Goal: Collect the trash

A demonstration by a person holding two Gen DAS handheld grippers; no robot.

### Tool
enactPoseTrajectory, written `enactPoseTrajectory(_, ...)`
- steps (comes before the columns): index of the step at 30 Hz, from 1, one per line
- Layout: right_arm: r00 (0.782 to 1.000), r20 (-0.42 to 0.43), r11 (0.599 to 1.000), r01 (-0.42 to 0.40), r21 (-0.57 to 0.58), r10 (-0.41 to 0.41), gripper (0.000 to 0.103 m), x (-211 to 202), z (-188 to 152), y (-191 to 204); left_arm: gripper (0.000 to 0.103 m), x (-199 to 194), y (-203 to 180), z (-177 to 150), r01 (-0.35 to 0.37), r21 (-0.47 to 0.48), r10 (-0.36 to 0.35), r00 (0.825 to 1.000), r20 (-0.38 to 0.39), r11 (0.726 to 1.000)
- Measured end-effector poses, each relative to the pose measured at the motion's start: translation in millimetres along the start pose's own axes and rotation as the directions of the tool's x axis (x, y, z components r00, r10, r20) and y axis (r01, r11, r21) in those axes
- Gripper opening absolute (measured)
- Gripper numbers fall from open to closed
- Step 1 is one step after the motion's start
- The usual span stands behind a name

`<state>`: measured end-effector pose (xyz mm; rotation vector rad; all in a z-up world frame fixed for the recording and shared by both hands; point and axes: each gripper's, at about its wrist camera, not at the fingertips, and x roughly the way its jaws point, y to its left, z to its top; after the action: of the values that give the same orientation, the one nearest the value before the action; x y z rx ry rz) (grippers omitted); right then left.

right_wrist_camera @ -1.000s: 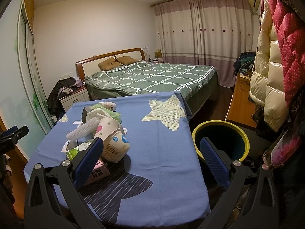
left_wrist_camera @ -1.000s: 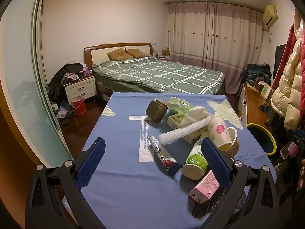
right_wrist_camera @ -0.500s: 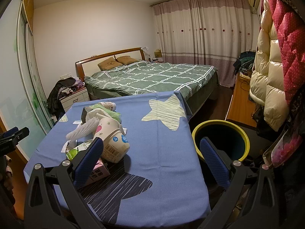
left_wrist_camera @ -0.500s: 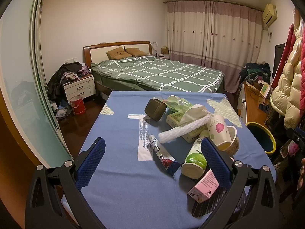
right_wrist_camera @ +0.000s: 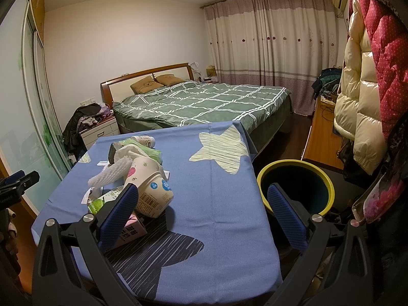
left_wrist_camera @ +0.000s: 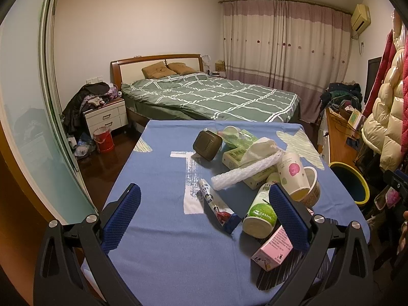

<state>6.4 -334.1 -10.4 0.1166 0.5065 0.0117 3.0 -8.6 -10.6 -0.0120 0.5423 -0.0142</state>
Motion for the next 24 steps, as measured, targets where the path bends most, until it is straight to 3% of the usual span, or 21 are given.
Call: enactPoseTrajectory(24,1.0,-0.004,1.0,0.003,0.005,-0.003,0.097,3.0,-1.9,0.6,0.099,2.4,-1.0,-2.2,-0.001,0.001,0.001,1.0,-0.005,1.0)
